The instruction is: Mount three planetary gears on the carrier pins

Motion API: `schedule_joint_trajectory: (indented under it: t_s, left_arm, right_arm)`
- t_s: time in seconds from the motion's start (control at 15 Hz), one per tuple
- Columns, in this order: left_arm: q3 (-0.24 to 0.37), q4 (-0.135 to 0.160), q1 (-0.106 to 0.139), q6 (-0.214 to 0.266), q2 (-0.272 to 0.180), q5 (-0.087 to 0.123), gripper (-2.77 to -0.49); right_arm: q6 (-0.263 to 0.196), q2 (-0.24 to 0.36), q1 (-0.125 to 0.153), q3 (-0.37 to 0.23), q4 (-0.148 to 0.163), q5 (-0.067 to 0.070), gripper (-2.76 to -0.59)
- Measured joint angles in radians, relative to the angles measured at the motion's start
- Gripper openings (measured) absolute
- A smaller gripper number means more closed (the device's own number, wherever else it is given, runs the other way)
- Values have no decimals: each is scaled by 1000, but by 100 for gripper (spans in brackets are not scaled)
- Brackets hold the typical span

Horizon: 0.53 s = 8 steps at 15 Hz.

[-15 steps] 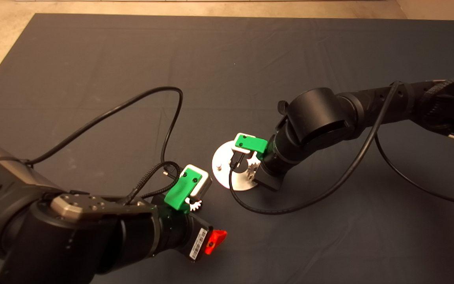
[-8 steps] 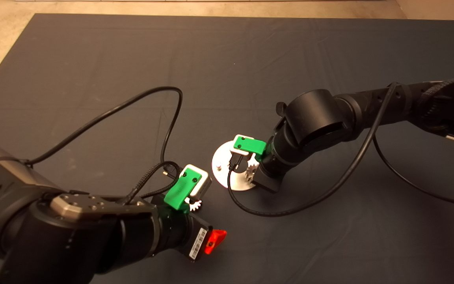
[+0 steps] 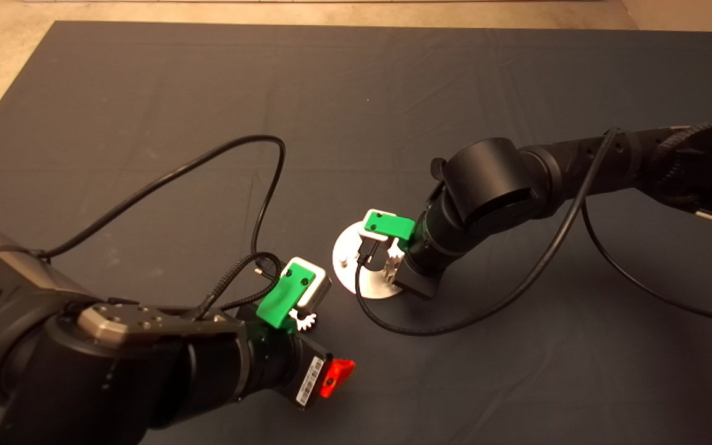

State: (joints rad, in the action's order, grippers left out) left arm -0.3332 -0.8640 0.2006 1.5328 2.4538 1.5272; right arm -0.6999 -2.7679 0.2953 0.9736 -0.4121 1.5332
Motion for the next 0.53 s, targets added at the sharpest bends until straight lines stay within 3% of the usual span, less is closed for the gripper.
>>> schedule_joint_trajectory:
  t_s: [0.53]
  left_arm:
    - [0,-1,0,0,-11,0,-75]
  right_arm:
    - [4,0,-10,1,0,3,-268]
